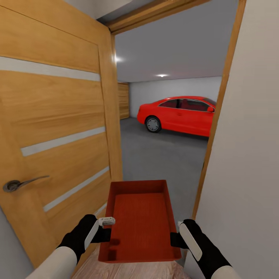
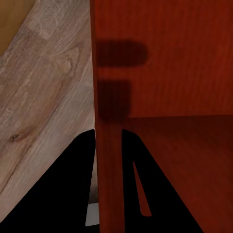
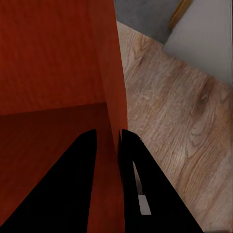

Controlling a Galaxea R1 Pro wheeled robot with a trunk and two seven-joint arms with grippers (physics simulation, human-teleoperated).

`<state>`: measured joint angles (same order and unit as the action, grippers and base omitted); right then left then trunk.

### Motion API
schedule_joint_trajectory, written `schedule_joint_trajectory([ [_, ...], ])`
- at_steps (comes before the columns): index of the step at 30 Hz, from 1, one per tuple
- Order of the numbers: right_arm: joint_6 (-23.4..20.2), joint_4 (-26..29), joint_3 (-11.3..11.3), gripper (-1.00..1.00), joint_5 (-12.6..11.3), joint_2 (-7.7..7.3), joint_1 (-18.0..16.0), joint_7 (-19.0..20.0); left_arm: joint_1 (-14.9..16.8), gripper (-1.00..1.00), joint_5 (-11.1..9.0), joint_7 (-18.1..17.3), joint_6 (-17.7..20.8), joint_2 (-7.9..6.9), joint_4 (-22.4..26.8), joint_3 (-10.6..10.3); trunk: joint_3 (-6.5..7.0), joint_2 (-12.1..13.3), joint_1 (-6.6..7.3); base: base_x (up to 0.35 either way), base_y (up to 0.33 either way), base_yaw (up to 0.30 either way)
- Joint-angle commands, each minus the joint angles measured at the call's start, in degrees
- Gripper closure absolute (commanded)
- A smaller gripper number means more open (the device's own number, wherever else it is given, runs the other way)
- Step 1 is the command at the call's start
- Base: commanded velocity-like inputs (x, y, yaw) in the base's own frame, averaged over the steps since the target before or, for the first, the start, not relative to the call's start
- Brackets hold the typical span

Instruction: Move the two storage containers from the living room to the garage. In the garage, place one container on the floor and stack the other container on top of it (either order is fine).

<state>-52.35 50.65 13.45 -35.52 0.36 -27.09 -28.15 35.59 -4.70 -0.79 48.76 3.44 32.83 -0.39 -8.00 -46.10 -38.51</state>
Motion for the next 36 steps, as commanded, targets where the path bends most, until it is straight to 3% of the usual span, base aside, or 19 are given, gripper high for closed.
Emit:
schedule_joint_trajectory([
  [1,0.32,0.06,-0.01,1.00,-1.48,0.00,-0.07,-0.42,0.02,1.00,-0.92,0.26,0.28,-0.02,0.13,0.09,-0.09,-0.08,-0.01,0.000,0.000,-0.230],
  [16,0.32,0.06,-0.01,1.00,-1.48,0.00,-0.07,-0.42,0.03,1.00,-0.95,0.26,0.28,-0.02,0.13,0.10,-0.09,-0.08,-0.01,0.001,0.003,-0.116],
  [36,0.32,0.06,-0.01,1.00,-1.48,0.00,-0.07,-0.42,0.02,1.00,-0.85,0.26,0.28,-0.02,0.13,0.07,-0.09,-0.08,-0.01,0.136,0.205,-0.002],
])
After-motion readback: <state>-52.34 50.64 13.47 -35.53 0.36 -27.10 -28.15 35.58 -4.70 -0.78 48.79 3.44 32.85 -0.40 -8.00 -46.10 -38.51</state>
